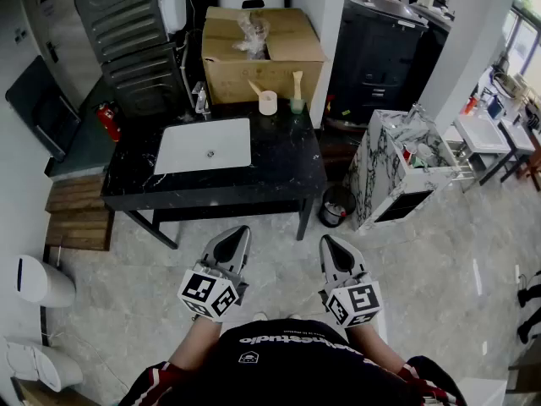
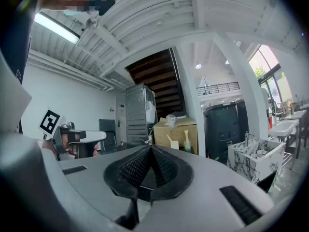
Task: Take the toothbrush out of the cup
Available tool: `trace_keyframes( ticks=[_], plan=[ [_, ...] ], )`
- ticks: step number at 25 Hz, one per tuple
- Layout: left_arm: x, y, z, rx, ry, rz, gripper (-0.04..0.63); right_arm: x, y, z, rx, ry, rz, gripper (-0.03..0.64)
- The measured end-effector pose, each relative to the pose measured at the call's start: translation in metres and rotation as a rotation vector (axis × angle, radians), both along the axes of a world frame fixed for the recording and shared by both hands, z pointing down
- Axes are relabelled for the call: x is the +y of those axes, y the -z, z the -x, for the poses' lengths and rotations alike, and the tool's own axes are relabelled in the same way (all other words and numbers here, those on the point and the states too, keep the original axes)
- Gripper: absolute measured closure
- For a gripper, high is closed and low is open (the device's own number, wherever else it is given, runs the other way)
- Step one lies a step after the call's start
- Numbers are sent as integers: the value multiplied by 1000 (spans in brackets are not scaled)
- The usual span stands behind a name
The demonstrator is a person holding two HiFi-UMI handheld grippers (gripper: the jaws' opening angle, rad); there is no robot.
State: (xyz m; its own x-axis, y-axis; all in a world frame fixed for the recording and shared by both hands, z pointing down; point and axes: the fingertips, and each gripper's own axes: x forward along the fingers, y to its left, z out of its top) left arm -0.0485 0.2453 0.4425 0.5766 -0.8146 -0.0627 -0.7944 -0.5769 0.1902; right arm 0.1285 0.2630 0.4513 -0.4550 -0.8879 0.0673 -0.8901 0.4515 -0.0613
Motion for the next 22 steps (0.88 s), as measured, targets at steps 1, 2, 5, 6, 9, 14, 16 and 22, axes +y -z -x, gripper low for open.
trace_keyframes(
  ticks=[1, 2, 5, 6, 9, 14, 16, 22],
  plan=[
    [1, -1, -1, -1, -1, 2, 580, 1, -1, -1, 3, -1, 0, 580],
    [2, -2, -1, -2, -2, 3, 580, 1, -1, -1, 6, -3, 0, 580],
    [3, -2, -2, -2, -6, 2, 580, 2, -3, -1, 10, -4, 4, 580],
    [3, -2, -2, -1, -7, 2, 580, 2, -4, -1, 11, -4, 5, 580],
    [3, -2, -1, 0, -12, 2, 580, 3, -2, 0, 10, -6, 1, 580],
    [5, -3, 2, -2, -11, 1, 580, 3, -1, -1, -24, -24, -7, 580],
    [5, -4, 4, -2, -12, 3, 580, 4, -2, 0, -28, -24, -1, 580],
    [5, -6, 16, 2, -11, 16, 580, 4, -1, 14, -43, -9, 12, 580]
  ],
)
